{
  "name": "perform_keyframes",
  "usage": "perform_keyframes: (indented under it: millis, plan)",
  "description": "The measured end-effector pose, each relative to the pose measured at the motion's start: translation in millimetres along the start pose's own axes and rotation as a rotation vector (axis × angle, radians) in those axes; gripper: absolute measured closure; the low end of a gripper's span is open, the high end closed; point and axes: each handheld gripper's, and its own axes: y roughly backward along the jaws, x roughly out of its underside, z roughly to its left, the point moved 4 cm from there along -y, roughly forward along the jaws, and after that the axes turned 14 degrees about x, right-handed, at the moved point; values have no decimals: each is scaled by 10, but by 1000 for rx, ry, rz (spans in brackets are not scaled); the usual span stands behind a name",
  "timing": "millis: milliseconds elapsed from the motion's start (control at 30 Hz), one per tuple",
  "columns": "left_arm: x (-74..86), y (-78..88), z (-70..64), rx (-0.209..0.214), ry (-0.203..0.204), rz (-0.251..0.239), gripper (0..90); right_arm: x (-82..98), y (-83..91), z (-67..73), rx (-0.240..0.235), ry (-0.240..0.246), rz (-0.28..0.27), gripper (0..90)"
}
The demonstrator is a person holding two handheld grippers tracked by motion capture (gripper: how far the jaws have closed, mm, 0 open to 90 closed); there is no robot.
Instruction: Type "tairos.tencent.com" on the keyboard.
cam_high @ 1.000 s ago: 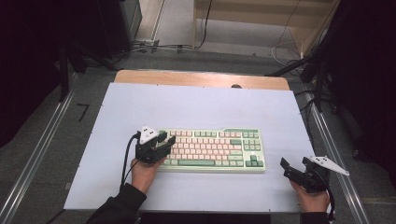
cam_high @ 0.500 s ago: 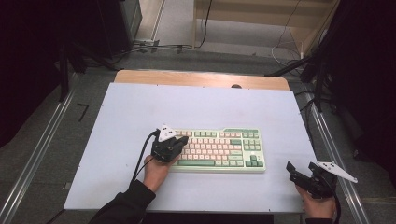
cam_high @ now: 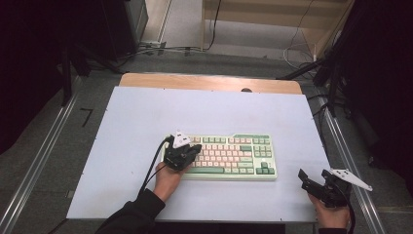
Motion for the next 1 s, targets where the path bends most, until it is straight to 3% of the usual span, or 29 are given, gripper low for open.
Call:
perform_keyframes:
  millis: [1000]
  plan:
    - [30, -65, -5, -10, 4, 48, 900, -5, -8, 9, -3, 3, 0, 128]
